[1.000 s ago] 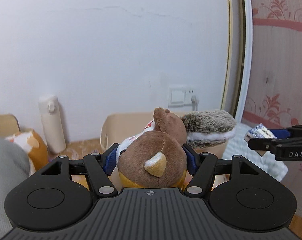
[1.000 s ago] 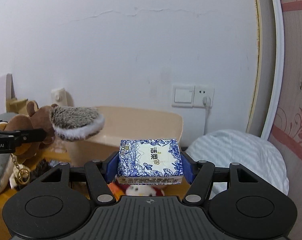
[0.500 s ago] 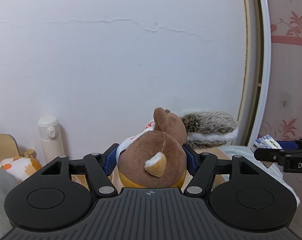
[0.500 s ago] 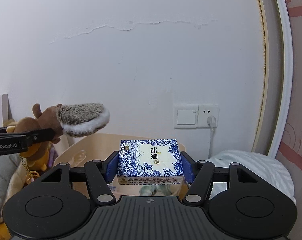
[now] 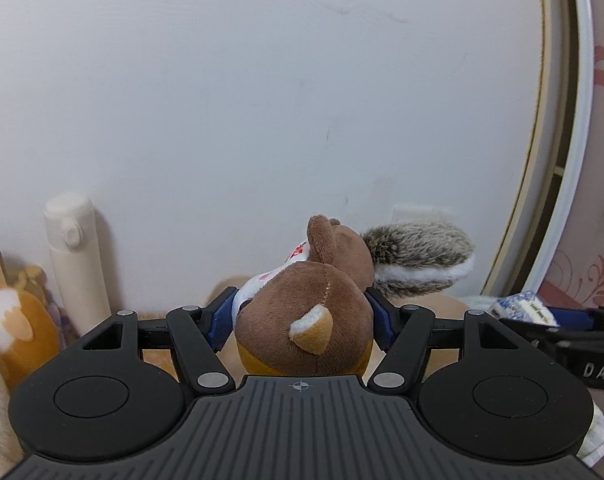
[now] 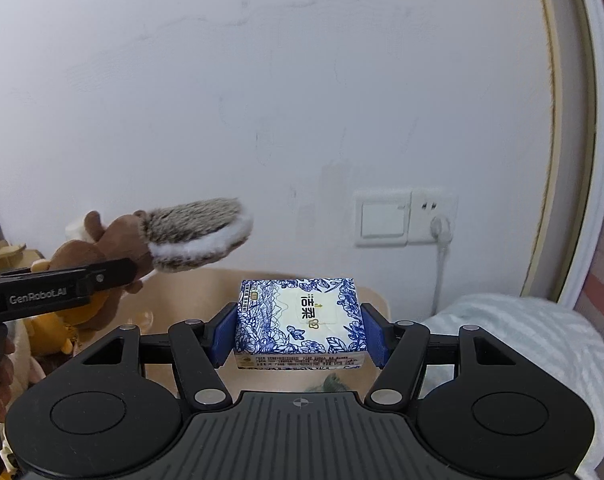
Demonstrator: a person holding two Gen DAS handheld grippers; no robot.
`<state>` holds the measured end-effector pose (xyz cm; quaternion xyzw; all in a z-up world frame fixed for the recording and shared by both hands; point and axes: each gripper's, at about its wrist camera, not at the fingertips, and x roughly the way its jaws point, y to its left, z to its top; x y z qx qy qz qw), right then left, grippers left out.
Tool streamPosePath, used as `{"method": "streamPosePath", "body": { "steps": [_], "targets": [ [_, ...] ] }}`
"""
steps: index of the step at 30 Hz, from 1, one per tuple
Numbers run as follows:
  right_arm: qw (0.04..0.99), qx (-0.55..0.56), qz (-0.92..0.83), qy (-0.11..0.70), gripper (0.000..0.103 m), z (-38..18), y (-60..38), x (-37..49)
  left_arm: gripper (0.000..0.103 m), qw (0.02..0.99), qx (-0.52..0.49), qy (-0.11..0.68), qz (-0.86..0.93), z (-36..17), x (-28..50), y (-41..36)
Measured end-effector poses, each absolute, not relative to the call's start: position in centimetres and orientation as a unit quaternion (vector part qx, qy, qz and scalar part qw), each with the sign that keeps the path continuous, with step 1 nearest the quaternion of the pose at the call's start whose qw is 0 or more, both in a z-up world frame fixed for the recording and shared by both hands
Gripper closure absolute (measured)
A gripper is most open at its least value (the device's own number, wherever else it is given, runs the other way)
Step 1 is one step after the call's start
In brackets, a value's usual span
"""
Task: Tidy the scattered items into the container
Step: 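Lift both held items over the basket and release them inside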
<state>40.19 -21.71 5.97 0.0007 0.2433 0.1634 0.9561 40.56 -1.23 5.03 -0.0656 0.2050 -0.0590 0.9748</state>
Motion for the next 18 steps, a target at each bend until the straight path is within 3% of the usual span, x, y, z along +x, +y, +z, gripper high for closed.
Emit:
{"method": "streamPosePath", "body": {
  "steps": [14,18],
  "targets": [
    [0.935,-0.018,0.151,0.319,0.042,-0.1,-20.8,42.9,0.033,0.954,-0.038,0.295,-0.034,-0.4,43.3,-2.5],
    [0.937,-0.027,0.149,0.316,0.031,-0.7,-20.6,43.0,0.024,0.954,-0.061,0.291,-0.042,-0.1,42.8,-2.3]
  ]
}}
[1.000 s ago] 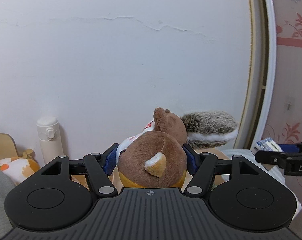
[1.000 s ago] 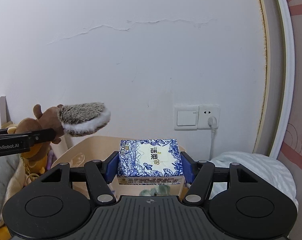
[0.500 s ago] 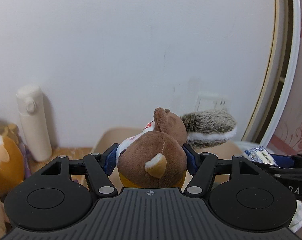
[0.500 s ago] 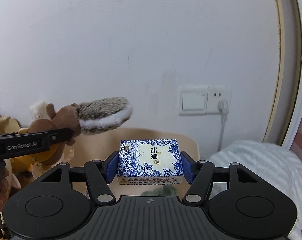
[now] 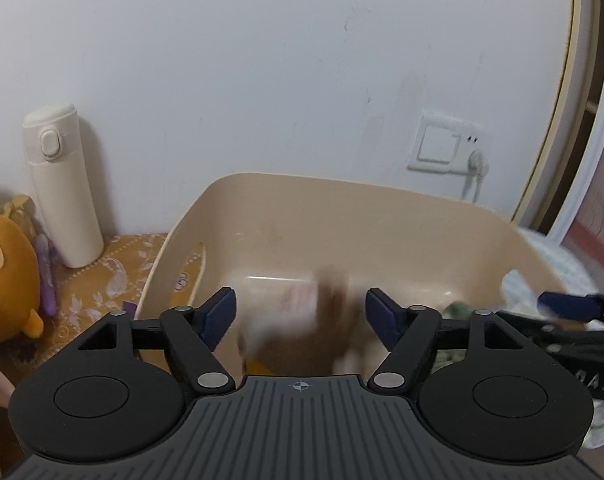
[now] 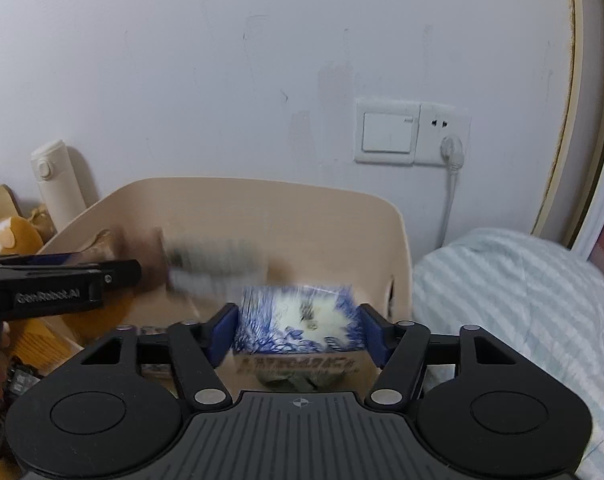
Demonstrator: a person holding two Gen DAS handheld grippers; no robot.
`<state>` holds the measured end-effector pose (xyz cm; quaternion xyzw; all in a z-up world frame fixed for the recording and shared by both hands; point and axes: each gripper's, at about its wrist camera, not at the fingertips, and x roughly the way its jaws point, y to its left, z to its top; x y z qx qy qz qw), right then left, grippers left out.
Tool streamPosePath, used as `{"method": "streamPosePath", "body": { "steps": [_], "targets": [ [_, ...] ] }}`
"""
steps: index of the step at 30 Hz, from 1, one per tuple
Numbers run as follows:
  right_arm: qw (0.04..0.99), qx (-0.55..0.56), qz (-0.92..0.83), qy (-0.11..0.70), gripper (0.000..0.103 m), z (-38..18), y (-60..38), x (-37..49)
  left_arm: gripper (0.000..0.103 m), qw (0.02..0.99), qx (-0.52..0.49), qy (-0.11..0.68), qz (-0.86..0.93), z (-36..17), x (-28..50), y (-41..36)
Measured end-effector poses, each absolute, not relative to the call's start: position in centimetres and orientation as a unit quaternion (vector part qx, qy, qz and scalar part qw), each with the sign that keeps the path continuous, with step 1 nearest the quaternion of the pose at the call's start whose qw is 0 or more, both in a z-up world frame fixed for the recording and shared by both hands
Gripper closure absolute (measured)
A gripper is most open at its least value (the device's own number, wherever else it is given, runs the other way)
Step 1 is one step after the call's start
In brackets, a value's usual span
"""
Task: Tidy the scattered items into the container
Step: 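Lift both held items over the basket and release them inside, then move the left tool to the cream scrunchie while right tool approaches orange bottle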
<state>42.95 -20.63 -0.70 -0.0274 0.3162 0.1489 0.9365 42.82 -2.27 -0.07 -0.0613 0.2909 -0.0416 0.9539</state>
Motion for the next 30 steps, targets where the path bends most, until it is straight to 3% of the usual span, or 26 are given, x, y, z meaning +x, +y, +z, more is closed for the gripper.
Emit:
{"method": "streamPosePath", "body": {
  "steps": [3,7,9,18,30],
  "targets": [
    [0.94,-0.016,0.151,0.306,0.019,-0.3,-21.1,42.4,0.018,0.956,-0.067,0.285,-0.036,0.4,42.3,-2.1],
    [0.945,0.0,0.154,0.289,0.013,0.6,-22.1,41.3,0.018,0.951,-0.072,0.297,-0.037,0.6,41.3,-1.9],
    [0.949,0.005,0.151,0.278,0.001,1.1,-22.6,40.3,0.018,0.952,-0.069,0.296,-0.039,0.7,40.4,-1.8],
    [0.956,0.015,0.172,0.236,0.0,3.9,-23.6,34.8,0.016,0.966,-0.024,0.255,-0.038,2.5,35.0,-1.1],
    [0.959,0.015,0.188,0.211,0.0,4.8,-24.0,28.3,0.015,0.97,-0.006,0.242,-0.026,3.3,26.8,5.6]
  ]
}}
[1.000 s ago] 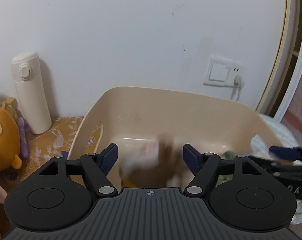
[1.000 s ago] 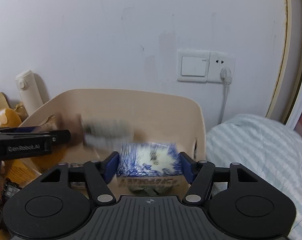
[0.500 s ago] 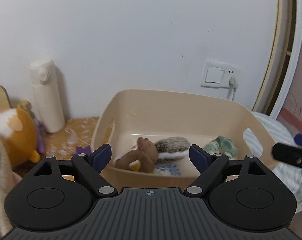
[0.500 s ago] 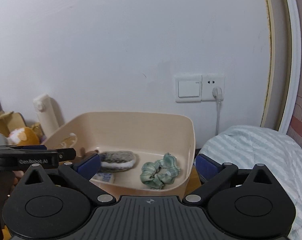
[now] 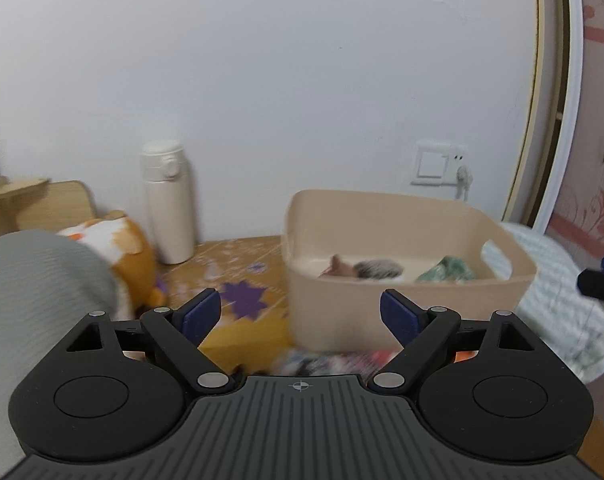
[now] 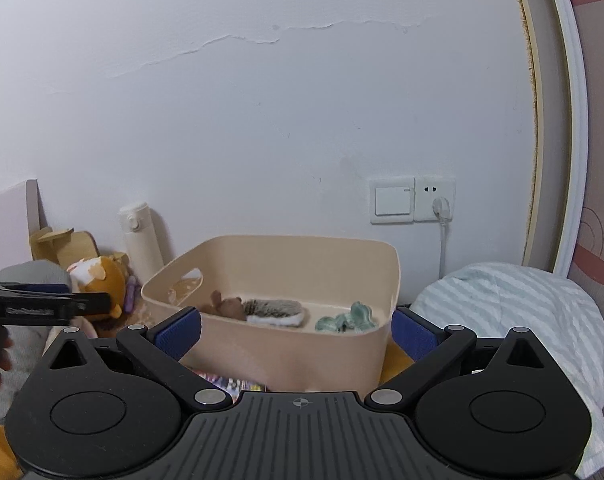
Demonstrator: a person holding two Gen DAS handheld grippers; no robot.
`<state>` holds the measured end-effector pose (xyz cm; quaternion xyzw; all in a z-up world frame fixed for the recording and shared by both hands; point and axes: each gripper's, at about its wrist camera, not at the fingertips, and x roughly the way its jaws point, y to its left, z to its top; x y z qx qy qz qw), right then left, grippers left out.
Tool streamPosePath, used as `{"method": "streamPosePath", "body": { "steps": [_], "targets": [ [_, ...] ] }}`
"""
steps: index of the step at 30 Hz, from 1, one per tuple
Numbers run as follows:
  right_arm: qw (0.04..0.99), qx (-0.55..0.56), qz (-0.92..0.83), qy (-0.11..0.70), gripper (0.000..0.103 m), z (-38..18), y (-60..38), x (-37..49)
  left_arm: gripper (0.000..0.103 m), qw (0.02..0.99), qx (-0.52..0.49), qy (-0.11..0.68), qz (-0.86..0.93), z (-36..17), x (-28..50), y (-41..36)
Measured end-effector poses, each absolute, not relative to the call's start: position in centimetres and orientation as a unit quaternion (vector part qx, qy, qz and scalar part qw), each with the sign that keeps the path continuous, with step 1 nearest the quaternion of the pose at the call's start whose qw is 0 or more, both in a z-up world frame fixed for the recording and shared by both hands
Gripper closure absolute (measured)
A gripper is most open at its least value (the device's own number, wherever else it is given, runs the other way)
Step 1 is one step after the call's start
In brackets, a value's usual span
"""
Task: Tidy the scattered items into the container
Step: 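Move the left tool to the cream scrunchie while right tool approaches orange bottle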
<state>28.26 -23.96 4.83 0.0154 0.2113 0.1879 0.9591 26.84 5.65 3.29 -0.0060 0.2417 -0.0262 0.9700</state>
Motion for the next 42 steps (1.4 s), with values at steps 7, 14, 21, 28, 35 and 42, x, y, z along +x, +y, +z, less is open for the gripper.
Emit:
{"method": "streamPosePath", "body": {
  "steps": [7,14,21,28,35,42],
  "targets": [
    [0.951,-0.004,0.206,0.231,0.0,2.5,-24.0,26.9,0.015,0.962,0.011,0.271,-0.03,0.2,23.1,8.2],
    [0.935,-0.046,0.245,0.252,0.001,-0.3,-22.4,26.4,0.015,0.964,0.019,0.263,-0.014,-3.2,19.8,8.1],
    [0.93,-0.075,0.239,0.269,0.004,-3.3,-21.3,27.3,0.015,0.968,-0.019,0.251,0.002,-4.9,18.7,9.5],
    [0.927,-0.063,0.23,0.29,0.01,-5.2,-21.5,28.6,0.015,0.959,-0.094,0.268,0.001,-6.0,19.4,11.0],
    [0.922,-0.067,0.235,0.3,0.014,-5.9,-20.9,29.3,0.015,0.935,-0.238,0.264,0.017,-7.5,19.9,13.3],
    [0.92,-0.066,0.24,0.303,0.017,-6.1,-20.4,29.8,0.015,0.907,-0.3,0.28,0.091,-8.1,21.0,13.9]
  ]
}}
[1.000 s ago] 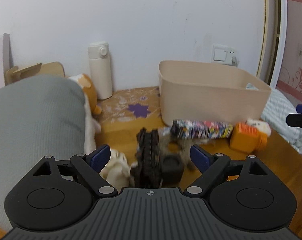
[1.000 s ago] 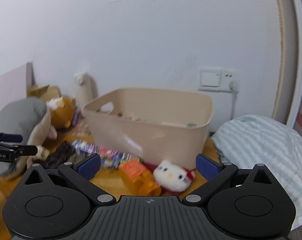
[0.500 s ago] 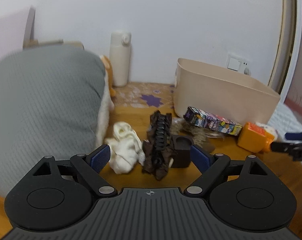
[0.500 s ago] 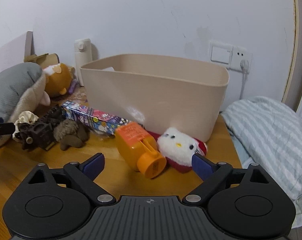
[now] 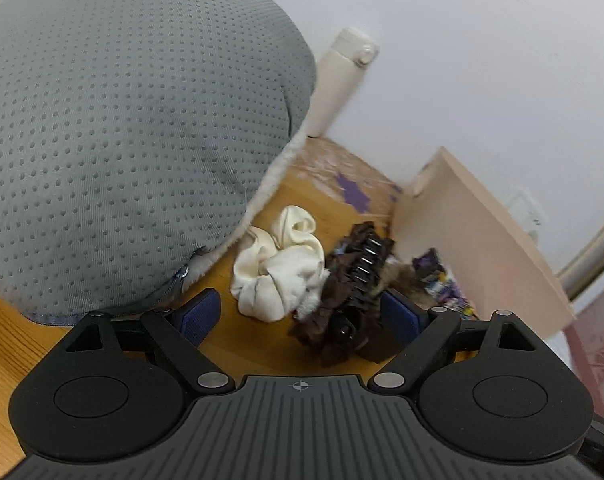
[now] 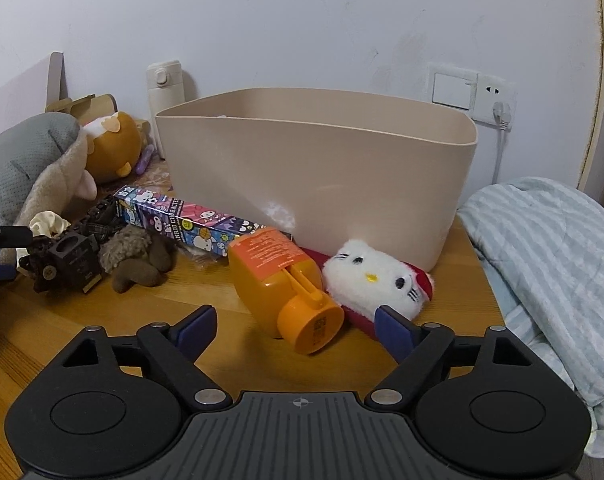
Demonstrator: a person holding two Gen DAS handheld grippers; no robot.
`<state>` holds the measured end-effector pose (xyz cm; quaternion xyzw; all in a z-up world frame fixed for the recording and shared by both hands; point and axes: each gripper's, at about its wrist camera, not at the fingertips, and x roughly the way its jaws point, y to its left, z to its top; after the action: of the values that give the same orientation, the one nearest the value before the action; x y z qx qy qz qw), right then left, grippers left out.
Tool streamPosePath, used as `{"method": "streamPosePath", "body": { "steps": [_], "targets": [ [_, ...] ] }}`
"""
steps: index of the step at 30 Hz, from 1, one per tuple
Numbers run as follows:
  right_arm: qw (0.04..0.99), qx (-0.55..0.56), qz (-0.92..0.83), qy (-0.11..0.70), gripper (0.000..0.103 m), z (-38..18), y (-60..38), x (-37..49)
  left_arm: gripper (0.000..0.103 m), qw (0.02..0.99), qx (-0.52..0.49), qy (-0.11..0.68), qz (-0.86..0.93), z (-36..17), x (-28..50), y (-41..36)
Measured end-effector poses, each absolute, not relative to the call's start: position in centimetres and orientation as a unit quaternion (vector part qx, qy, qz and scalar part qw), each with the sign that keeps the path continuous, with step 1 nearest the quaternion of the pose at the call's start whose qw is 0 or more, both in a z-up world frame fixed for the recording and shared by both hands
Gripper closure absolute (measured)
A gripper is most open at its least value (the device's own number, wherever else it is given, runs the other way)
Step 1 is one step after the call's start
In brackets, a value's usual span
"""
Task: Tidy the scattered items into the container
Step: 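Move the left tool to the cream scrunchie while right tool approaches orange bottle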
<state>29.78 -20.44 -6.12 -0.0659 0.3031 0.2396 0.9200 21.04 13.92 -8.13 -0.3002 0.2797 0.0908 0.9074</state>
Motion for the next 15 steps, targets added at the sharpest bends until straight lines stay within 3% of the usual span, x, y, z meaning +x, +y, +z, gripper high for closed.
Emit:
{"method": "streamPosePath", "body": {
  "steps": [15],
  "targets": [
    [0.913,-0.071,0.259,0.307,0.019,-6.1,-19.1,30.9,0.013,0.868,-0.342,0.264,0.244,-7.5,24.4,12.0]
  ]
}}
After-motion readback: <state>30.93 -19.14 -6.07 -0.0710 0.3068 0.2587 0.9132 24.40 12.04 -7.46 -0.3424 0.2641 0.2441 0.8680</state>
